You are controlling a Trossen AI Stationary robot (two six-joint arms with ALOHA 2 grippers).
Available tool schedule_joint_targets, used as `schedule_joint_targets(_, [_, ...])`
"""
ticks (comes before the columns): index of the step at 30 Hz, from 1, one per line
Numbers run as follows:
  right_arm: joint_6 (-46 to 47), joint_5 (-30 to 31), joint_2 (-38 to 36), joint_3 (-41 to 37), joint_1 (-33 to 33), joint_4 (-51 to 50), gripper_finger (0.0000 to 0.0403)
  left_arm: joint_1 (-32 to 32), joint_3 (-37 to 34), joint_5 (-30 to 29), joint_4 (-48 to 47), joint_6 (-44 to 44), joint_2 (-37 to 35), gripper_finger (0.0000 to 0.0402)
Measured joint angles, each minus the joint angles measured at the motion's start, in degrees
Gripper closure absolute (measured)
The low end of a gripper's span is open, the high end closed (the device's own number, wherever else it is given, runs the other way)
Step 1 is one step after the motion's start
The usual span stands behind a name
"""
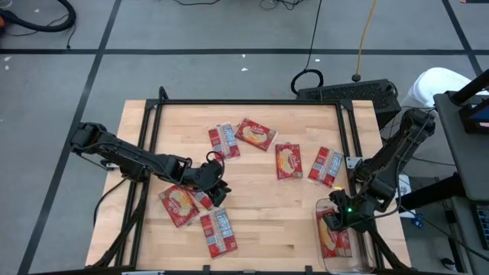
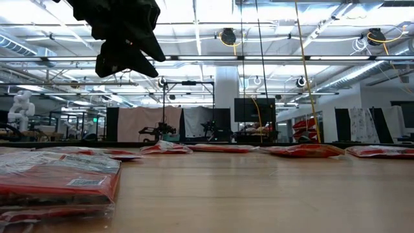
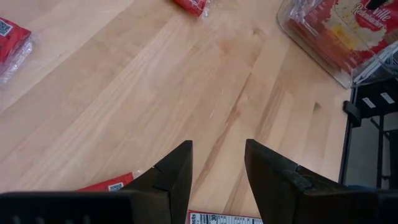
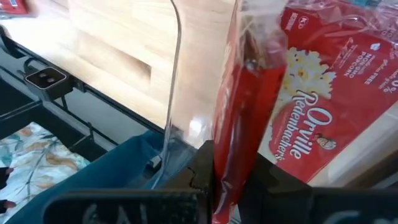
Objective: Sort popcorn bags into baskets
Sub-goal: Put the popcorn bag into the transparent bin
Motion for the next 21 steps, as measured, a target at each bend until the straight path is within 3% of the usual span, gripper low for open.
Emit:
schedule_joint_targets(5, [-0.4, -0.2, 0.0, 0.0, 0.0, -0.3, 0.0364, 0.1, 0.0, 0.0, 0.0, 0.6, 0.0, 0.0252])
schedule_joint_targets(15, [-0.3, -2.2, 0.0, 0.0, 0.0, -2.4, 0.0278, 0.1, 0.0, 0.0, 0.0, 0.5, 0.0, 0.0252])
schedule_joint_targets(21, [-2.4, -5.5, -0.8, 0.0, 0.0, -3.2, 0.0272, 0.8, 0.0, 0.0, 0.0, 0.7, 0.0, 0.0252])
